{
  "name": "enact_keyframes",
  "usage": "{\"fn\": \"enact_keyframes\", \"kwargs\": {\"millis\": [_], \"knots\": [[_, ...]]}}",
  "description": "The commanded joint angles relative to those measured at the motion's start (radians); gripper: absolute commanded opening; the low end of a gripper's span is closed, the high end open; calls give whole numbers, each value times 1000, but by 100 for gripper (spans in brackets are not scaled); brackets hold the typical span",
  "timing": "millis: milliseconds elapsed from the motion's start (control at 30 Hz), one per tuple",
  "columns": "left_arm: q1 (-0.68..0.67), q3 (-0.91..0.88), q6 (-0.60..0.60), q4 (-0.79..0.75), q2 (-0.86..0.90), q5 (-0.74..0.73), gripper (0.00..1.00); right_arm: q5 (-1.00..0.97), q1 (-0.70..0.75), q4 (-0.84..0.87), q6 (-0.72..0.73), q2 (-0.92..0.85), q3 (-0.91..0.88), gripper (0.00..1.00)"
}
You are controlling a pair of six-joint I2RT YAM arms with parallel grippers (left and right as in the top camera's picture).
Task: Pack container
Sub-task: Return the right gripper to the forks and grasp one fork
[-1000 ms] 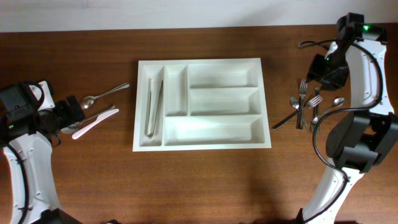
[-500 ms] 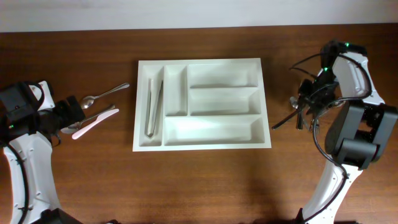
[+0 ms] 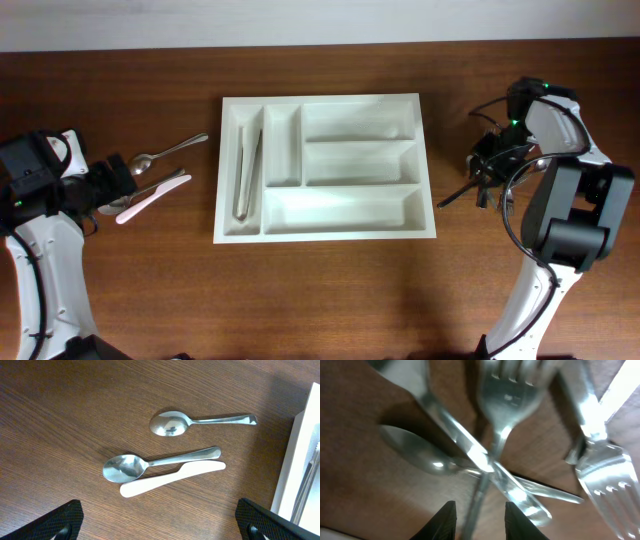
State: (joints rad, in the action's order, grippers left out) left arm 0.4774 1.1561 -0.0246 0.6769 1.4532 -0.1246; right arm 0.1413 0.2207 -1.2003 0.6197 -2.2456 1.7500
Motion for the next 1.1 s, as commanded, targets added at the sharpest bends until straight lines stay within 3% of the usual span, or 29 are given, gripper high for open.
{"fn": "enact_keyframes", "kwargs": {"millis": [0, 533, 700, 1067], "knots": [[3, 16, 10, 1, 5, -18, 99, 2, -25, 29, 74, -2, -18, 32], [3, 16, 10, 1, 5, -18, 99, -48, -37, 55, 122, -2, -74, 31], [3, 16, 10, 1, 5, -18, 99, -90, -37, 57, 122, -2, -74, 7], [3, 16, 10, 1, 5, -18, 99, -139, -37, 56, 111, -1, -74, 4]]}}
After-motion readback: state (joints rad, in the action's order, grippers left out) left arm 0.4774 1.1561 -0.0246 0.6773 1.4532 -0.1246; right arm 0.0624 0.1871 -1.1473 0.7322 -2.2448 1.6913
